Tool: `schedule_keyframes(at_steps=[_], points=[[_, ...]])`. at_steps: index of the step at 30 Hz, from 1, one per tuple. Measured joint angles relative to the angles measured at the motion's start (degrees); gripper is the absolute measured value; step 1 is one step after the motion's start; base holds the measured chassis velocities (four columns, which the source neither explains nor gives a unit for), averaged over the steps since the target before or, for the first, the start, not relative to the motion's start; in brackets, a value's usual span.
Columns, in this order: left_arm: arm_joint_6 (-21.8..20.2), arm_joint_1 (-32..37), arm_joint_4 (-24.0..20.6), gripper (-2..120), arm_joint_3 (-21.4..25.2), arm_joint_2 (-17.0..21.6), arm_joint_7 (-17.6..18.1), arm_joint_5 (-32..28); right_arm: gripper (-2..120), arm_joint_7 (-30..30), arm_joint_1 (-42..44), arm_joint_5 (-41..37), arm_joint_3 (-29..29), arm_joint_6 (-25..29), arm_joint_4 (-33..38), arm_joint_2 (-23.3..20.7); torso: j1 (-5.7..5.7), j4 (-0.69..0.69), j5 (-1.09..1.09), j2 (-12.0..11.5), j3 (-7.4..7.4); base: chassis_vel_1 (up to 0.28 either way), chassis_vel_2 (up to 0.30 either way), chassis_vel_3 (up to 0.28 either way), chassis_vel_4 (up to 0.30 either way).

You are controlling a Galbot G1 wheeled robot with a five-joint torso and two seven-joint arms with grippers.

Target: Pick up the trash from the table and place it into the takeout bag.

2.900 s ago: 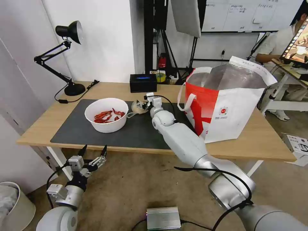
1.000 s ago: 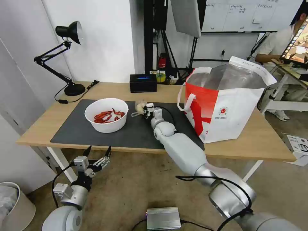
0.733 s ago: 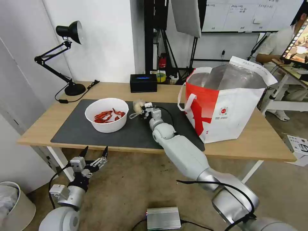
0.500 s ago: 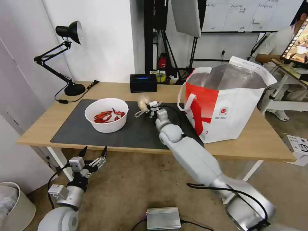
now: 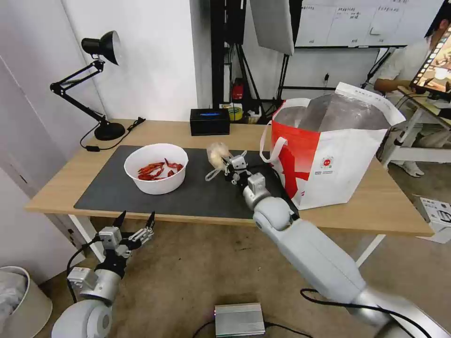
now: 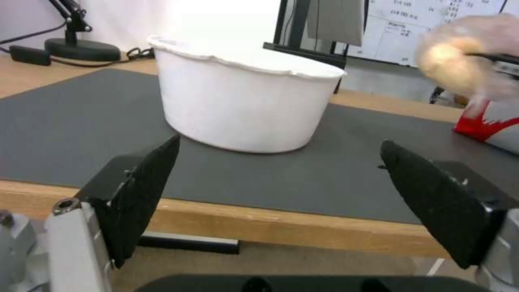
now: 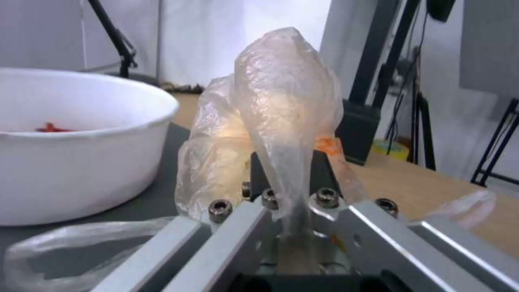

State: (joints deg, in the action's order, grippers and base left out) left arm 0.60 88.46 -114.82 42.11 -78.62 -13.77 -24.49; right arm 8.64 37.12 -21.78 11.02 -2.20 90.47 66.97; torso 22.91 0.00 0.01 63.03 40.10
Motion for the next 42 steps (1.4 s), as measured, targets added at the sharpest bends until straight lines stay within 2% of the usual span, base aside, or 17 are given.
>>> schedule_keyframes(at_steps=[1, 3, 4, 6, 7, 12, 20, 27, 31, 34, 36, 42], points=[[-0.01, 0.02, -0.03, 100, 0.0, -0.01, 0.0, 0.02, 0, -0.07, 0.29, 0.05, -0.15, 0.14, 0.25, -0.18, 0.0, 0.0, 0.0, 0.0, 0.0, 0.0, 0.0, 0.0, 0.0], [-0.03, 0.2, -0.11, 100, -0.02, 0.0, -0.03, 0.1, 0, -1.81, 6.38, 0.96, -3.44, 2.72, 5.09, -3.99, 0.0, 0.0, 0.01, 0.0, 0.0, 0.0, 0.0, 0.0, 0.0], [-0.03, 0.2, -0.11, 100, -0.02, 0.0, -0.03, 0.1, 0, -1.81, 6.38, 0.96, -3.44, 2.72, 5.09, -3.99, 0.0, 0.0, 0.01, 0.0, 0.0, 0.0, 0.0, 0.0, 0.0], [-0.04, 0.16, -0.12, 100, -0.05, 0.02, -0.04, 0.13, 0, -3.08, 10.69, 1.37, -6.45, 4.13, 8.7, -6.74, 0.0, -0.01, 0.01, 0.0, 0.0, 0.0, 0.0, 0.0, 0.0], [-0.04, 0.16, -0.12, 100, -0.05, 0.02, -0.04, 0.13, 0, -3.08, 10.69, 1.37, -6.45, 4.13, 8.7, -6.74, 0.0, -0.01, 0.01, 0.0, 0.0, 0.0, 0.0, 0.0, 0.0], [-0.05, -0.03, -0.08, 100, -0.85, -0.28, -0.06, 0.65, 0, -5.92, 18.55, 1.87, -14.15, 7.65, 15.2, -10.14, 0.0, -0.02, 0.01, 0.0, 0.0, 0.0, 0.0, 0.0, 0.0], [-0.73, -0.48, -0.88, 100, -2.51, -0.98, 0.02, 1.85, 0, -9.67, 26.86, 1.78, -21.27, 12.18, 20.48, -10.37, 0.0, 0.0, 0.0, 0.0, 0.0, 0.0, 0.0, 0.0, 0.0], [-0.85, 0.19, -1.95, 100, -2.15, -0.84, 0.08, 1.87, 0, -11.09, 33.97, -0.8, -28.88, 16.14, 24.6, -7.0, 0.0, -0.01, 0.0, 0.01, 0.0, 0.0, 0.0, 0.0, 0.0], [-0.86, 0.51, -2.29, 100, -1.77, -0.67, 0.08, 1.78, 0, -11.59, 34.8, -4.04, -32.31, 17.03, 25.99, -5.52, 0.0, 0.0, 0.0, 0.0, 0.0, 0.0, 0.0, 0.0, 0.0], [-0.85, 0.96, -2.75, 100, -1.45, -0.65, -0.08, 1.72, 0, -11.9, 34.52, -8.27, -36.99, 17.66, 27.23, -5.16, 0.0, -0.01, 0.0, 0.0, 0.0, 0.0, 0.0, 0.0, 0.0], [-0.85, 1.02, -2.82, 100, -1.43, -0.66, -0.1, 1.71, 0, -11.9, 34.42, -8.59, -37.34, 17.67, 27.32, -5.26, -0.01, -0.01, 0.0, 0.0, 0.0, 0.0, 0.0, 0.0, 0.0], [-0.63, 1.8, -3.46, 100, -1.3, -0.91, -0.28, 1.8, 0, -9.95, 30.65, -14.88, -42.36, 16.8, 28.64, -9.38, 0.0, 0.0, 0.0, 0.0, 0.0, 0.0, 0.0, 0.0, 0.0]])
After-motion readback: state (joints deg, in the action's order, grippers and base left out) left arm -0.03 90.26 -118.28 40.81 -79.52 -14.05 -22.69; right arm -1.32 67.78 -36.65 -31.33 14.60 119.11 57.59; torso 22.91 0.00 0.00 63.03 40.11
